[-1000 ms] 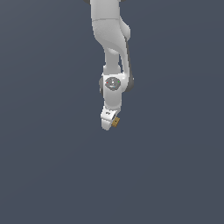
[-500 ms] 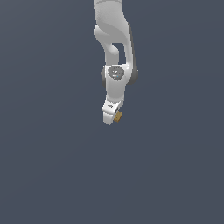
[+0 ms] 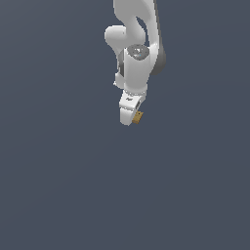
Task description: Pick up the object and move it to a goal position.
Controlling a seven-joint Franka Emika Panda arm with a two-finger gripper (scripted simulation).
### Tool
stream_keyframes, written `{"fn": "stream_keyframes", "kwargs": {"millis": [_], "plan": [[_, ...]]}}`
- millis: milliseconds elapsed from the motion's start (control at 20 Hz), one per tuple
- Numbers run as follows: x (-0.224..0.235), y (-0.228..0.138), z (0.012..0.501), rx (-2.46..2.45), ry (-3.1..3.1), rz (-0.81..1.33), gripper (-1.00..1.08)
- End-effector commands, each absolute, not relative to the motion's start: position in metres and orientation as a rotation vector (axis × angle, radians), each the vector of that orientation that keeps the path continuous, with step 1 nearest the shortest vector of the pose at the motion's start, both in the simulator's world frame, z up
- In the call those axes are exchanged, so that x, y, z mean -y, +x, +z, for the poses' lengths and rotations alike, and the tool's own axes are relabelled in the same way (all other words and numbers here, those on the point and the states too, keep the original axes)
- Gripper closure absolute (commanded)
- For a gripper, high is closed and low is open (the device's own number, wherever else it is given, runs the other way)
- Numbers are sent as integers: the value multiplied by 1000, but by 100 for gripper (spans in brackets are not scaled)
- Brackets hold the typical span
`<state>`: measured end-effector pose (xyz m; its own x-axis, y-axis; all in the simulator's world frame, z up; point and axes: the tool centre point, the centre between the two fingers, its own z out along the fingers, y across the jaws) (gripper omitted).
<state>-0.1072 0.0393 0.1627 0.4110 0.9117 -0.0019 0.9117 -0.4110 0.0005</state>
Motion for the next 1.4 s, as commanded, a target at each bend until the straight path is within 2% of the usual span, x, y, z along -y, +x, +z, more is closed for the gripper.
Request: {"fn": "stream_keyframes", "kwargs": {"millis": [0, 1350], "plan": [[-46, -109, 190, -1706, 2638, -1, 108], [-108, -120, 448, -1703, 2640, 0, 108]]}}
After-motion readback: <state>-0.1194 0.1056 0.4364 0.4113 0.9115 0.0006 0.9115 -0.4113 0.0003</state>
